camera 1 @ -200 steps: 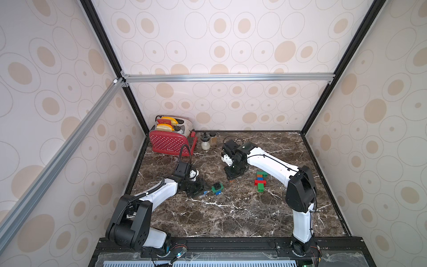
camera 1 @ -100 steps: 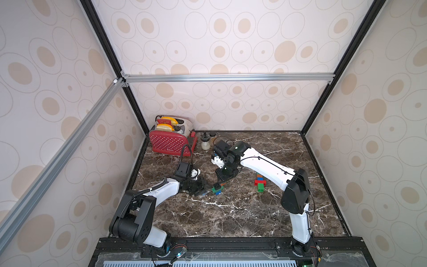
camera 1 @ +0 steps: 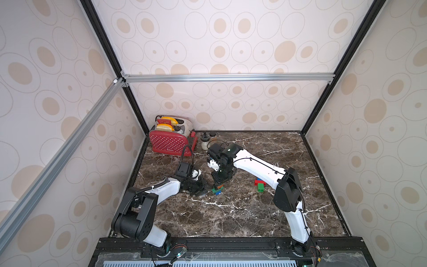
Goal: Assemble the letter f with lego
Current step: Assemble the lego brick with the lego brick.
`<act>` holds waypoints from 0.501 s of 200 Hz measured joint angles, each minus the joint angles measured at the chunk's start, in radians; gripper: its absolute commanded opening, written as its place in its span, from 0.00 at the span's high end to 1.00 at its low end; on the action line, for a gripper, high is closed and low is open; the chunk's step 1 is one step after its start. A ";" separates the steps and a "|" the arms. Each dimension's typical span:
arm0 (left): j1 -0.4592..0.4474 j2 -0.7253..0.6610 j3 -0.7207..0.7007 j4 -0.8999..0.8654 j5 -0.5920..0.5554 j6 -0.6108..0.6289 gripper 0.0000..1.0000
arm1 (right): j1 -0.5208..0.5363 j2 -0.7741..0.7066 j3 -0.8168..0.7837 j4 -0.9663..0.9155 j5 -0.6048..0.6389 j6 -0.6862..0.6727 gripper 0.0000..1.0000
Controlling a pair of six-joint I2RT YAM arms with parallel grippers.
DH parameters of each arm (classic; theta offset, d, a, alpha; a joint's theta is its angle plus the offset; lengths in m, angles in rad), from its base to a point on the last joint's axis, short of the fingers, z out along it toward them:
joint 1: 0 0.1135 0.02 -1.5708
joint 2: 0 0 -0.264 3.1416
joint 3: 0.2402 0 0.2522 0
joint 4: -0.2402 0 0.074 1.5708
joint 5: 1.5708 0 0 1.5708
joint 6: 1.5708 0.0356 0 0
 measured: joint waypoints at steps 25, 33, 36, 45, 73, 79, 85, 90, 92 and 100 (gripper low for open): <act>0.000 0.002 0.000 0.001 0.002 0.002 0.55 | 0.000 0.017 0.008 0.000 0.003 0.000 0.64; 0.000 0.002 0.000 0.001 0.003 0.002 0.55 | 0.000 0.023 0.013 0.000 0.005 0.000 0.64; 0.000 0.002 0.000 0.001 0.003 0.002 0.55 | 0.000 0.026 0.015 0.000 0.006 0.000 0.64; 0.000 0.002 0.000 0.000 0.003 0.004 0.55 | 0.000 0.036 0.026 -0.002 0.007 0.000 0.64; 0.000 0.002 0.000 0.000 0.005 0.008 0.55 | 0.000 0.055 0.043 -0.002 0.024 0.000 0.64; 0.000 0.002 0.000 0.000 0.005 0.009 0.55 | 0.000 0.056 0.044 -0.003 0.027 0.000 0.64; 0.000 0.003 0.000 0.000 0.005 0.009 0.55 | 0.000 0.058 0.046 -0.003 0.029 0.000 0.64; 0.000 0.003 0.000 0.000 0.005 0.010 0.55 | 0.000 0.060 0.048 -0.003 0.030 0.000 0.64; 0.000 0.003 0.000 0.000 0.005 0.010 0.55 | 0.000 0.060 0.049 -0.003 0.031 0.000 0.64; 0.000 0.003 0.000 0.000 0.005 0.011 0.55 | 0.000 0.060 0.053 -0.003 0.034 0.000 0.64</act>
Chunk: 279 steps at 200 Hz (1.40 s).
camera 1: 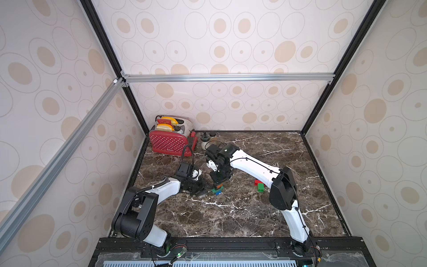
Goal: Assemble the letter f with lego
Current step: Assemble the lego brick with the lego brick.
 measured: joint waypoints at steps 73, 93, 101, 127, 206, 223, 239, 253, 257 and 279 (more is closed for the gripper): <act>0.000 0.006 0.001 0.005 0.010 0.002 0.55 | 0.000 0.001 0.007 0.002 0.012 0.014 0.64; 0.000 0.006 0.000 0.004 0.010 0.001 0.55 | 0.001 0.001 0.006 0.008 0.014 0.019 0.64; 0.000 0.006 0.001 0.004 0.010 0.002 0.55 | 0.002 0.001 0.006 0.012 0.014 0.022 0.64; 0.000 0.006 0.000 0.004 0.010 0.002 0.55 | 0.009 0.001 0.003 0.019 0.018 0.029 0.64; 0.000 0.006 0.002 -0.007 0.011 0.011 0.54 | 0.018 -0.014 -0.048 0.062 0.030 0.053 0.64; 0.000 0.006 0.002 -0.008 0.012 0.012 0.53 | 0.018 -0.023 -0.063 0.075 0.034 0.060 0.64; 0.000 0.006 0.002 -0.008 0.012 0.012 0.53 | 0.020 -0.041 -0.095 0.100 0.040 0.068 0.64; 0.000 0.006 0.002 -0.009 0.014 0.012 0.53 | 0.022 -0.058 -0.124 0.124 0.045 0.076 0.64; 0.000 0.006 0.002 -0.009 0.014 0.012 0.53 | 0.022 -0.063 -0.132 0.131 0.045 0.078 0.64; 0.000 0.006 0.002 -0.011 0.014 0.014 0.54 | 0.024 -0.085 -0.172 0.169 0.052 0.091 0.64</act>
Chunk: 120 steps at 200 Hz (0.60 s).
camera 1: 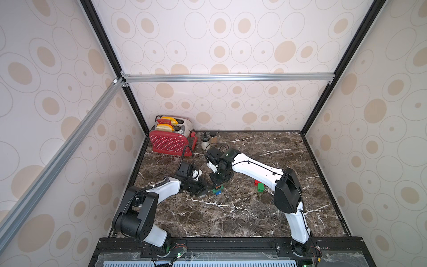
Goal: Assemble the letter f with lego
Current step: Assemble the lego brick with the lego brick.
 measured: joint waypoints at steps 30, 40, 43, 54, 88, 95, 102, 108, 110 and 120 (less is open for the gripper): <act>0.000 0.000 0.006 -0.014 -0.001 0.004 0.53 | 0.005 -0.025 -0.045 0.039 0.015 0.019 0.64; 0.000 0.000 0.007 -0.018 0.000 0.005 0.53 | 0.007 -0.031 -0.055 0.048 0.019 0.028 0.64; 0.000 0.000 0.007 -0.018 -0.001 0.005 0.53 | 0.007 -0.032 -0.058 0.051 0.020 0.030 0.64; 0.000 0.002 0.009 -0.021 0.000 0.006 0.53 | 0.009 -0.037 -0.066 0.059 0.023 0.039 0.64; 0.000 0.012 0.013 -0.019 0.011 0.006 0.53 | 0.014 -0.047 -0.095 0.081 0.037 0.059 0.64; 0.000 0.014 0.014 -0.019 0.013 0.006 0.53 | 0.014 -0.050 -0.099 0.086 0.041 0.061 0.64; 0.000 0.016 0.015 -0.018 0.015 0.006 0.53 | 0.015 -0.052 -0.104 0.090 0.045 0.063 0.64; 0.000 0.018 0.016 -0.018 0.018 0.006 0.53 | 0.015 -0.055 -0.109 0.096 0.047 0.063 0.64; 0.000 0.019 0.016 -0.018 0.018 0.006 0.53 | 0.015 -0.056 -0.111 0.097 0.048 0.064 0.64; 0.000 0.020 0.017 -0.018 0.019 0.006 0.53 | 0.016 -0.062 -0.121 0.107 0.049 0.065 0.64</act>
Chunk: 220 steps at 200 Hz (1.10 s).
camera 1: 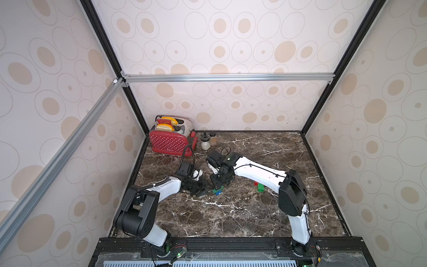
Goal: Assemble the letter f with lego
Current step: Assemble the lego brick with the lego brick.
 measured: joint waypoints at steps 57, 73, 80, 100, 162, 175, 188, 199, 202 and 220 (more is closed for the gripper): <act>0.000 0.000 0.001 -0.002 0.000 0.000 0.52 | 0.000 -0.013 -0.027 0.027 0.002 0.002 0.64; 0.000 0.000 0.006 -0.014 -0.005 0.006 0.50 | 0.001 -0.014 -0.027 0.028 0.003 0.002 0.64; 0.000 0.000 0.014 -0.029 -0.011 0.015 0.48 | 0.001 -0.014 -0.027 0.028 0.003 0.001 0.64; 0.000 -0.004 0.044 -0.080 -0.030 0.038 0.43 | 0.001 -0.014 -0.025 0.026 0.003 0.001 0.64; 0.018 -0.127 0.109 -0.243 -0.144 0.083 0.30 | 0.003 -0.012 -0.021 0.020 0.007 0.001 0.63; 0.028 -0.151 0.115 -0.274 -0.171 0.086 0.29 | 0.003 -0.012 -0.021 0.020 0.008 0.001 0.62; 0.041 -0.164 0.117 -0.304 -0.193 0.090 0.29 | 0.003 -0.011 -0.020 0.020 0.007 0.000 0.60; 0.048 -0.165 0.119 -0.323 -0.212 0.094 0.29 | 0.003 -0.006 -0.019 0.011 0.011 -0.003 0.59; 0.048 -0.164 0.119 -0.328 -0.217 0.094 0.29 | 0.003 -0.003 -0.019 0.004 0.013 -0.004 0.59; 0.053 -0.161 0.119 -0.354 -0.241 0.095 0.29 | 0.003 0.032 -0.017 -0.042 0.019 -0.007 0.57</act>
